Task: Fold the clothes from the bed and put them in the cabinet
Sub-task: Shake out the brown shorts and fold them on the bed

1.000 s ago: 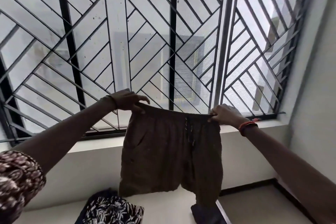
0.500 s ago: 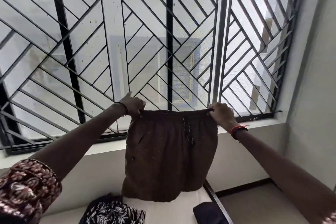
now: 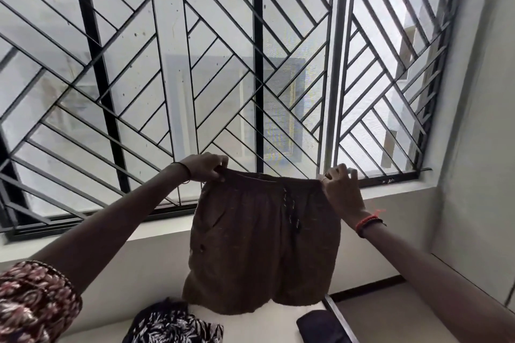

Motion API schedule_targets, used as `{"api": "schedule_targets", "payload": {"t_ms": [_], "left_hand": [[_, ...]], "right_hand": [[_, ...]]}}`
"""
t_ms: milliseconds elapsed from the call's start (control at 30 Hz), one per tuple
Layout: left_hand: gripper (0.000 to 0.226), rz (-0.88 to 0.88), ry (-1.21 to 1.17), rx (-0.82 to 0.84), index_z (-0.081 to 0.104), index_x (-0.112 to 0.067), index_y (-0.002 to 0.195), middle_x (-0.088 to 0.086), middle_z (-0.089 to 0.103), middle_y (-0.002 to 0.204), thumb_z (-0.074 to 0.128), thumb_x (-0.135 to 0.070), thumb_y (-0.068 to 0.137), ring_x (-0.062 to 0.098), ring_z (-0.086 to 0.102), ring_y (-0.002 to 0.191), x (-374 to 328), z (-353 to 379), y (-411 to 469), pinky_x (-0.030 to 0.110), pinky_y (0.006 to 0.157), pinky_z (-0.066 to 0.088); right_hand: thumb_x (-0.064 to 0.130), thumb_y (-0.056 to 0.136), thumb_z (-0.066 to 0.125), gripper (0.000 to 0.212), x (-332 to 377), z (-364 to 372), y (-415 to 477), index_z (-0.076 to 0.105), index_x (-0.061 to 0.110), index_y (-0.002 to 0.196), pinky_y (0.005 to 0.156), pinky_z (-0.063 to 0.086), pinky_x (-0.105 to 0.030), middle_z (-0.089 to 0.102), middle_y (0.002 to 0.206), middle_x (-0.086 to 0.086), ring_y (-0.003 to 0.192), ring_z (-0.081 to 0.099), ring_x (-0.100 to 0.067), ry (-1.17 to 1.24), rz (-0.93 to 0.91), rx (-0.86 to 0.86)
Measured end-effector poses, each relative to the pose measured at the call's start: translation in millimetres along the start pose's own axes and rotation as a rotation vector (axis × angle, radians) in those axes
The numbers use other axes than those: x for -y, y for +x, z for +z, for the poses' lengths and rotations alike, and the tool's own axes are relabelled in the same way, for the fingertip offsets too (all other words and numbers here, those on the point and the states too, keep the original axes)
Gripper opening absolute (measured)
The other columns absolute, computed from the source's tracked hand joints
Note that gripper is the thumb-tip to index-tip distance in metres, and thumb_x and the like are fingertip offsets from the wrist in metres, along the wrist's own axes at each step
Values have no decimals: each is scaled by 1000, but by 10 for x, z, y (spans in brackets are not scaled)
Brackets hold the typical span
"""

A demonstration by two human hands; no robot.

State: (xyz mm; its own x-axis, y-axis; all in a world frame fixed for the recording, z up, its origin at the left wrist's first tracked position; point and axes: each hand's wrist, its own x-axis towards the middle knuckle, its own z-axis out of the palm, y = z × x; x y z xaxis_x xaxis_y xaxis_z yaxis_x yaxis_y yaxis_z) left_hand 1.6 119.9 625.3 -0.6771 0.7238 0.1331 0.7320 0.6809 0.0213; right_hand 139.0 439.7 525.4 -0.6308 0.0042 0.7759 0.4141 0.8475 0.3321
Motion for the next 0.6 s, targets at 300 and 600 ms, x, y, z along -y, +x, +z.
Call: {"api": "schedule_targets", "payload": {"t_ms": [300,600], "left_hand": [[19,147,99,-60,66,-24,96,-6,58,97,69,-30,79,15,58,92,50,90,8,29,77,45],[45,152,-131,-27,54,-33,123,-20,50,104,67,-22,82,2,47,96,194,146,109,14,77,35]], "right_hand": [[17,59,85,17,71,141,-180,73,22,70,69,43,-42,55,86,-7,86,43,-26,196,36,-19],[6,81,65,17,81,174,-288,49,12,86,59,36,-20,55,77,-7,69,50,-23,1017,429,326]]}}
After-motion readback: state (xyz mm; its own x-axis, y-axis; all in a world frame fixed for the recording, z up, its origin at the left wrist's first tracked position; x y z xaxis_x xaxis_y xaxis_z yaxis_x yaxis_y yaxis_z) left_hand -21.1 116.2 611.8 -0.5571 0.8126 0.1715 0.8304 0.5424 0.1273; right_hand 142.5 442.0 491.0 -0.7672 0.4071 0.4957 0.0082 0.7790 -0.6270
